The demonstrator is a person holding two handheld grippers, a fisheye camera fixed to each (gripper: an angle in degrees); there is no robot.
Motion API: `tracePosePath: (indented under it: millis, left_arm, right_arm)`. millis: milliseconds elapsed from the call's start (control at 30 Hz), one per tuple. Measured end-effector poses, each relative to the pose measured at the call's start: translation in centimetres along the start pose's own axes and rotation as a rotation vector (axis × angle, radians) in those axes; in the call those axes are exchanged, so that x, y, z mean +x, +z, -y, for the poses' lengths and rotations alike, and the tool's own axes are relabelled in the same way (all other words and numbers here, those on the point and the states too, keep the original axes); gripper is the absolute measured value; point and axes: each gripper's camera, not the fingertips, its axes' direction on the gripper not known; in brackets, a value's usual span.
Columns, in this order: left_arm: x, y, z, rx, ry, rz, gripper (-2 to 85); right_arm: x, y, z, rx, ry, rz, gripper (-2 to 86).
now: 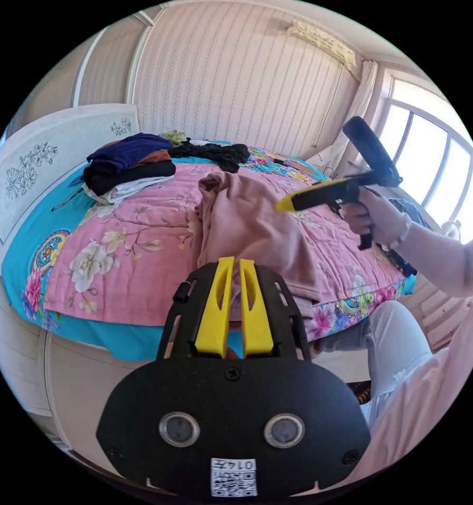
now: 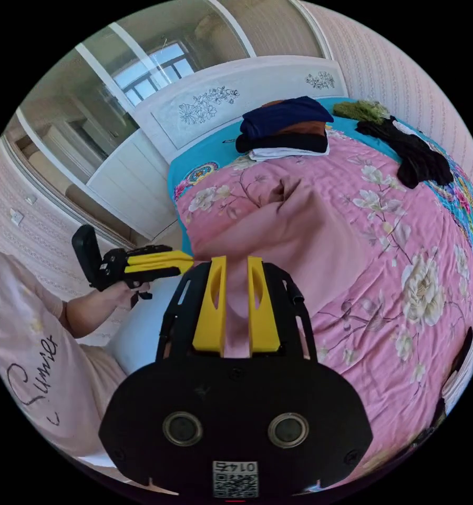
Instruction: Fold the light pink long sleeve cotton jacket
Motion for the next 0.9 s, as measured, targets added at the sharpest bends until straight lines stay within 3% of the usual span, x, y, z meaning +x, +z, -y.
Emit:
tracePosePath:
  millis: [167, 267, 500, 667, 900]
  left_arm:
    - [-0.9, 2.4, 0.3, -0.128, 0.061, 0.040, 5.4]
    - [-1.7, 1.6, 0.9, -0.137, 0.041, -0.013, 5.2]
    - [-3.5, -1.2, 2.1, -0.153, -0.005, -0.044, 2.8]
    - [-5.3, -3.8, 5.1, -0.075, -0.034, -0.029, -0.7]
    - [-6.0, -3.0, 14.2, 0.044, 0.028, -0.079, 1.6]
  right_arm:
    - [-4.8, 8.9, -4.6, -0.152, -0.021, -0.157, 10.7]
    - [-5.7, 10.9, -4.2, -0.177, -0.019, -0.238, 7.0]
    - [-8.8, 8.2, -3.4, -0.094, -0.057, -0.127, 1.9]
    - [-9.2, 8.5, -4.3, -0.065, -0.044, -0.146, 1.4]
    - [-9.8, 8.3, -4.6, -0.036, -0.013, -0.199, 1.4]
